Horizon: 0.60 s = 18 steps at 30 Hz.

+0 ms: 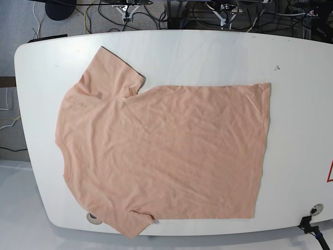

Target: Fold the T-shirt properly

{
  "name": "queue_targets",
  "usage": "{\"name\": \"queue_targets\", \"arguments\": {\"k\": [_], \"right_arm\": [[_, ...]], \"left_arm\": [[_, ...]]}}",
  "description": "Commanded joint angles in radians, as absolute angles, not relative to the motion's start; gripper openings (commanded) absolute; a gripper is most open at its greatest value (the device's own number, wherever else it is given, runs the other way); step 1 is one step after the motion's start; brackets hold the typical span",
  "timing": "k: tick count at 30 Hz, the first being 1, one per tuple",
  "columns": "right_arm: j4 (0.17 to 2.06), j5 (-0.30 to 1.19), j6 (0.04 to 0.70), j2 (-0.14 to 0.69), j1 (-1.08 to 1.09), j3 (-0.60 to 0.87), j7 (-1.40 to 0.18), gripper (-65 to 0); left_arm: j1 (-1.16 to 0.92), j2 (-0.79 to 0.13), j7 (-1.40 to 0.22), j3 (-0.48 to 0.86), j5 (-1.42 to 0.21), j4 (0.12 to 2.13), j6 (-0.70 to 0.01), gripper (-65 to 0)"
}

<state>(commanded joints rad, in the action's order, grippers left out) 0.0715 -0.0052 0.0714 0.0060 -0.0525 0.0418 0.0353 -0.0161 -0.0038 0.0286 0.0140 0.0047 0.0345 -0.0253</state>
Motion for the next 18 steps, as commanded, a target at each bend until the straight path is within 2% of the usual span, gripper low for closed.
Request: {"name": "queue_targets", "arguments": {"k": [10,18], "right_arm": [[0.076,-0.012,0.071,-0.005,-0.120,0.019,0.035,-65.0],[0.152,-0.012,0.069,0.005,-0.234,0.020,0.062,-65.0]], "left_arm": [[-0.046,-0.017,0.033,0.011,0.003,0.043,-0.028,-64.0],[-0.125,-0.056,0.074,0.011,0.017,0.064,-0.072,-64.2]]}}
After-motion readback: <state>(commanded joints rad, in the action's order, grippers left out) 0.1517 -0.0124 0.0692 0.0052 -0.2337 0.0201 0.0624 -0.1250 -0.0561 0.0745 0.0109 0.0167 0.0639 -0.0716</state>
